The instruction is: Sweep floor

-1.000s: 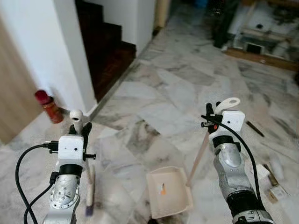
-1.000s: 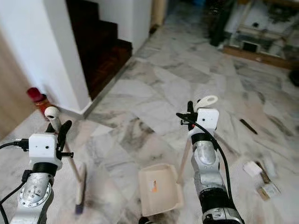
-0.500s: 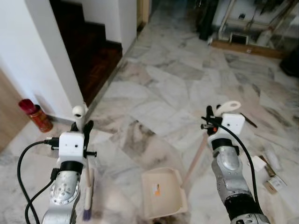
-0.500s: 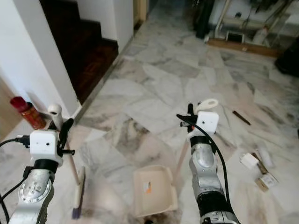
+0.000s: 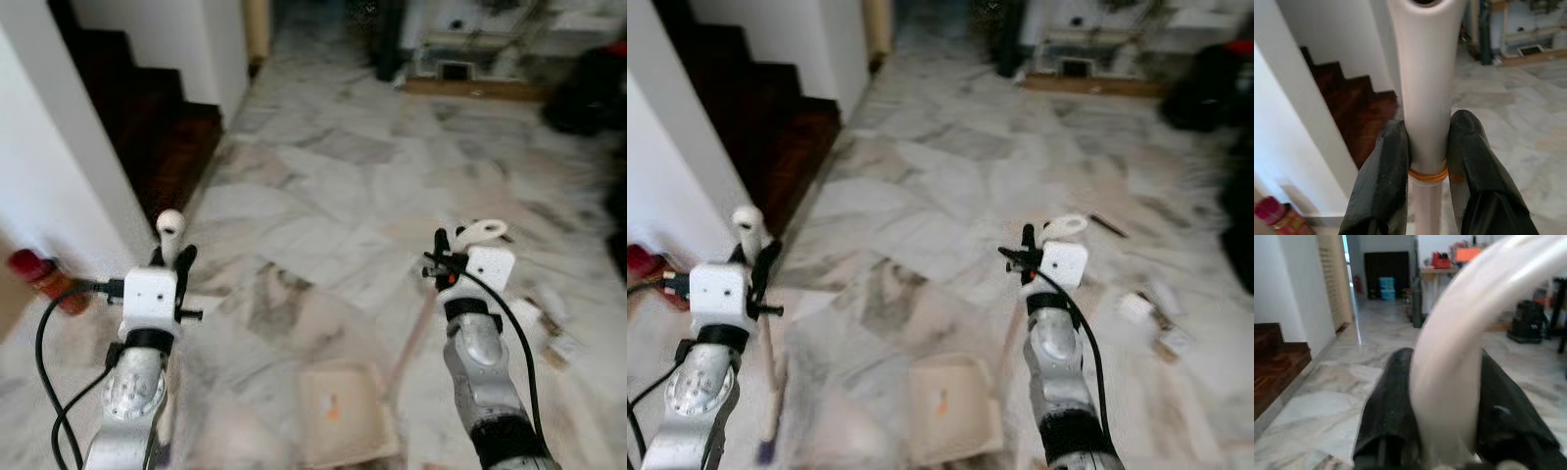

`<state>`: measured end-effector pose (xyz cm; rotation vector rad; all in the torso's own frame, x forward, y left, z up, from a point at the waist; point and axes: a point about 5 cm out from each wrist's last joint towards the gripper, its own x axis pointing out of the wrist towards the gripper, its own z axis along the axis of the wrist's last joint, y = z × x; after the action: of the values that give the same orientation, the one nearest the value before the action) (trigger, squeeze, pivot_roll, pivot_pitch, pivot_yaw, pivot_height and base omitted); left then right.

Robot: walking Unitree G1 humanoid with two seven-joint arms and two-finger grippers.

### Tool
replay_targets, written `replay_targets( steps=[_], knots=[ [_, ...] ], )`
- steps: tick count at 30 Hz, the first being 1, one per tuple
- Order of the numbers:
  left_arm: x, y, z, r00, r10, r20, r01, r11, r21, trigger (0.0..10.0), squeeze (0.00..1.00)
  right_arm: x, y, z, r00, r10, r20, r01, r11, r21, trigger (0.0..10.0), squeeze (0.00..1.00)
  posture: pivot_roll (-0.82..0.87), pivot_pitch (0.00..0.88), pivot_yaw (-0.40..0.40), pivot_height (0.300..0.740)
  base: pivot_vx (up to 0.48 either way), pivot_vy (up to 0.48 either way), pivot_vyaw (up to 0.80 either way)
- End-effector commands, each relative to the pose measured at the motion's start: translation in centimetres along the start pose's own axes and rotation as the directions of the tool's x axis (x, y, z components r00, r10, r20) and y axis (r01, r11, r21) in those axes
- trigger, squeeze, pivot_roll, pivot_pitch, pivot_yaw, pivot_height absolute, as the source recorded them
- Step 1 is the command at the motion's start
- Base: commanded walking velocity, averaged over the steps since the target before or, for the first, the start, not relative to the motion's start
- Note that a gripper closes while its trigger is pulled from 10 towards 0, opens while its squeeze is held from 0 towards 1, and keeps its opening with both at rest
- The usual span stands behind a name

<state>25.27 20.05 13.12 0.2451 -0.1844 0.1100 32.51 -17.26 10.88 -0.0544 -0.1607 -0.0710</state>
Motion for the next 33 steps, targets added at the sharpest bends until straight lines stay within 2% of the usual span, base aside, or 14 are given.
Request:
replay_targets(
  steps=[1, 7, 15, 33],
  knots=[
    [0.28, -0.07, 1.0, 0.999, 0.006, 0.053, -0.006, 1.0, 0.001, 10.0, 0.0, 0.51, 0.36, 1.05, 0.999, 0.001, 0.04, -0.002, 0.999, 0.032, 10.0, 0.0, 0.03, 0.083, 0.022, 0.74, 0.0, 0.0, -0.8],
    [0.21, -0.01, 0.98, 0.998, 0.022, 0.051, -0.022, 1.0, -0.002, 10.0, 0.0, 0.72, 0.63, 1.29, 0.999, 0.022, 0.047, -0.023, 0.999, 0.023, 10.0, 0.0, 0.04, 0.09, 0.012, 0.74, 0.0, 0.0, -0.8],
    [0.09, -0.2, 0.88, 0.999, 0.03, 0.045, -0.029, 0.999, -0.015, 10.0, 0.0, 0.74, 0.65, 1.76, 0.997, 0.037, 0.073, -0.039, 0.999, 0.025, 10.0, 0.0, 0.03, 0.097, 0.006, 0.74, 0.0, 0.0, 0.0],
    [0.1, -0.29, 0.82, 0.998, 0.036, 0.044, -0.036, 0.999, -0.016, 10.0, 0.0, 0.9, 0.96, 1.99, 0.995, 0.059, 0.079, -0.061, 0.998, 0.031, 10.0, 0.0, 0.03, 0.096, -0.003, 0.74, 0.293, 0.0, 0.0]
  ],
)
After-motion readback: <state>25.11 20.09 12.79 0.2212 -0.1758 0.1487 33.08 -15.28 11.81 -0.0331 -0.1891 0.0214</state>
